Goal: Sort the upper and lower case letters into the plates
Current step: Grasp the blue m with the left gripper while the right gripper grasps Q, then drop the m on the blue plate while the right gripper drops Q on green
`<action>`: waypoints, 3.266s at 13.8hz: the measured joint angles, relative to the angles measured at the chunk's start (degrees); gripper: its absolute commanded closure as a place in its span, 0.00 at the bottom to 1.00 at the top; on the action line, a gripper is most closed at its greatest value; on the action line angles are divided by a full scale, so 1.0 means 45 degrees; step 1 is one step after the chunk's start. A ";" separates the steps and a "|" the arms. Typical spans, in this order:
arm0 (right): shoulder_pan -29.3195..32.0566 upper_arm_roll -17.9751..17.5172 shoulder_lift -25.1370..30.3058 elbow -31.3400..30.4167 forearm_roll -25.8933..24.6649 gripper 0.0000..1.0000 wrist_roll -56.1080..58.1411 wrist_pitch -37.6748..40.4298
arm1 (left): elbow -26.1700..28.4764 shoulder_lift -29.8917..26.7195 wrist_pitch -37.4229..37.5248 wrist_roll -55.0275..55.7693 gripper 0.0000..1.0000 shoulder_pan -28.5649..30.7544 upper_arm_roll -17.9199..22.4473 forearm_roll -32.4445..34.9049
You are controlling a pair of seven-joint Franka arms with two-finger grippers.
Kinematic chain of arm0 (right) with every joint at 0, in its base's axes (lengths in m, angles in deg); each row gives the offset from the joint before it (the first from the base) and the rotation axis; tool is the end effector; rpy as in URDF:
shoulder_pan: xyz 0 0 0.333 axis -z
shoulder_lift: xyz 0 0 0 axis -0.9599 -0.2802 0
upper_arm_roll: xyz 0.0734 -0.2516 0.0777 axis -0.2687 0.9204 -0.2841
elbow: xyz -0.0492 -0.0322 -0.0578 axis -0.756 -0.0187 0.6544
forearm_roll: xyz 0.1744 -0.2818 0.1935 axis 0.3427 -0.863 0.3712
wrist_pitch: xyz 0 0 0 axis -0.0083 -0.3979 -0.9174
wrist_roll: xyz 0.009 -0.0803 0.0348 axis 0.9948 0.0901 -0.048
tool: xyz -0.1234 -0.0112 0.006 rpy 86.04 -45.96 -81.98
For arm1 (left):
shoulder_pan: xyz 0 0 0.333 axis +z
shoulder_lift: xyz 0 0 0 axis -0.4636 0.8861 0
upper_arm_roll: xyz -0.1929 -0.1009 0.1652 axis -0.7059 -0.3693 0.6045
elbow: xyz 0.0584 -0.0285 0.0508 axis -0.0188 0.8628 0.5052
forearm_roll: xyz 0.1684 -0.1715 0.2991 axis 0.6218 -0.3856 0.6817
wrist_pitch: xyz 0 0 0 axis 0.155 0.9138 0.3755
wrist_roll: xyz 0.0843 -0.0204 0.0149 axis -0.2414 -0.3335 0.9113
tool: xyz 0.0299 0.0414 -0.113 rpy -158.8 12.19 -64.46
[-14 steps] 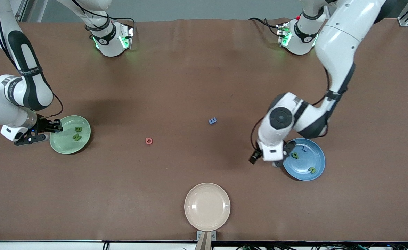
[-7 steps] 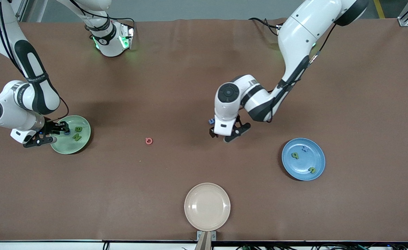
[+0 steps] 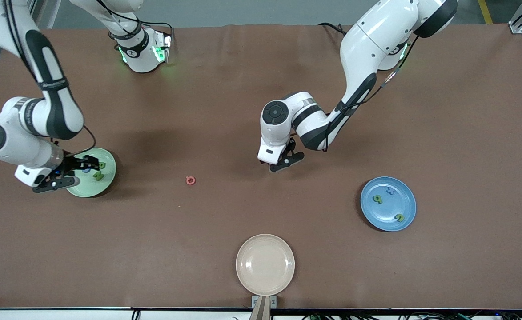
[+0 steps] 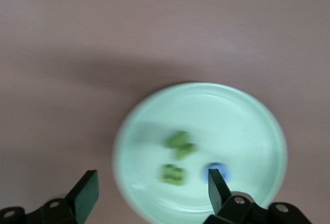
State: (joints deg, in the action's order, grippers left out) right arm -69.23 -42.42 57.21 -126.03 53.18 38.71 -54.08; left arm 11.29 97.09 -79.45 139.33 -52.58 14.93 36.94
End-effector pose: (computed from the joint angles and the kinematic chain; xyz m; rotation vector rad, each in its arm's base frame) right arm 0.5535 -0.0503 0.2344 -3.1208 -0.3141 0.1417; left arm 0.4417 -0.4703 0.1459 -3.0512 -0.6512 -0.0012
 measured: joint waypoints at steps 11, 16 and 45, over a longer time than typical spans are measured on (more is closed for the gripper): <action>-0.5988 -0.0083 -0.0909 -0.0003 -0.0023 0.00 -0.4005 -0.1657 | -0.0065 0.0432 -0.0578 0.0021 0.50 -0.0337 -0.0020 -0.0158; -0.6224 0.0055 -0.2855 0.0976 -0.0034 0.20 -0.1788 -0.3018 | -0.0114 0.0419 -0.0560 0.0076 0.95 -0.0394 -0.0029 -0.0207; -0.6393 0.0164 -0.3423 0.2087 -0.0018 0.90 -0.1522 -0.1802 | -0.1461 -0.0969 0.1693 -0.5396 0.00 0.8032 0.0283 -0.0220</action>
State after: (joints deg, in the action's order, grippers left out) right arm -97.99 -41.68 41.81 -116.64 53.10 31.86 -62.19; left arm 4.72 92.73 -71.83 115.04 -16.43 16.21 35.95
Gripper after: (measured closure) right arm 0.639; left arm 0.000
